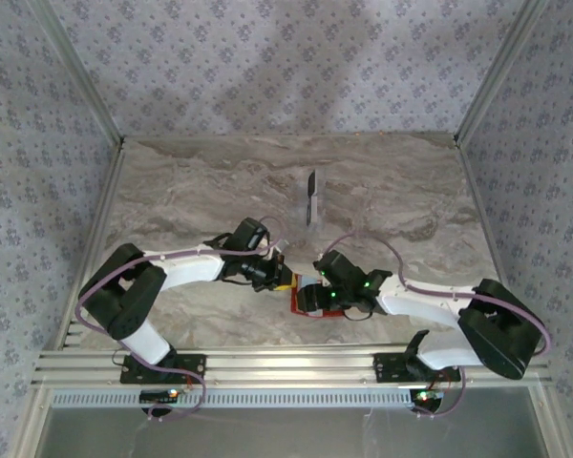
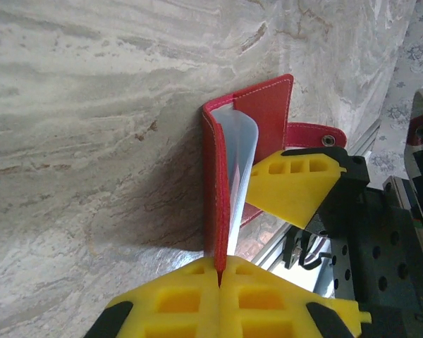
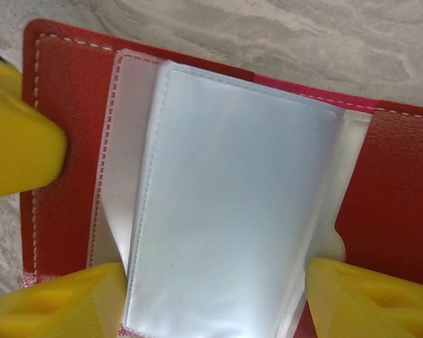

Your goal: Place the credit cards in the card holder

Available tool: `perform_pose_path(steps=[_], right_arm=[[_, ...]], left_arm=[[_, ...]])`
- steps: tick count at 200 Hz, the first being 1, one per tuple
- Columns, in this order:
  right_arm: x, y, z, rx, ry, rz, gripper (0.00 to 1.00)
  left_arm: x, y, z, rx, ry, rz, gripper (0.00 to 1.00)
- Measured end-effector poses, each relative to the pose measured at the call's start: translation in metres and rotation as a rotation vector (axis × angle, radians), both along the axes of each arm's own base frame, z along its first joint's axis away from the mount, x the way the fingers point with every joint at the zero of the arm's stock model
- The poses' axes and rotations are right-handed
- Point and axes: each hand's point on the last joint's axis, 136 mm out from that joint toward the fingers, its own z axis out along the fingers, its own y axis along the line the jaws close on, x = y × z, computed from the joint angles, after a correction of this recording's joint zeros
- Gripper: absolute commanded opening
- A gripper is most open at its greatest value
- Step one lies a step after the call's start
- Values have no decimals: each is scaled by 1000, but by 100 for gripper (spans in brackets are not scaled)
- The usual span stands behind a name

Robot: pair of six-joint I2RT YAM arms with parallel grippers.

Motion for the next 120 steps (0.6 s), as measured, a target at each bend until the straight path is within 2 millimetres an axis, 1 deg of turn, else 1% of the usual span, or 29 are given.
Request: perform_pose_path(steps=[59, 99, 120], right_arm=[[5, -7, -2, -24, -11, -34, 56], [13, -19, 2, -33, -37, -80, 52], [15, -27, 5, -39, -46, -102, 52]], left_arm=[[-1, 0, 0, 0, 0, -5, 0], [-2, 7, -3, 21, 5, -9, 0], [-1, 11, -2, 27, 5, -8, 0]])
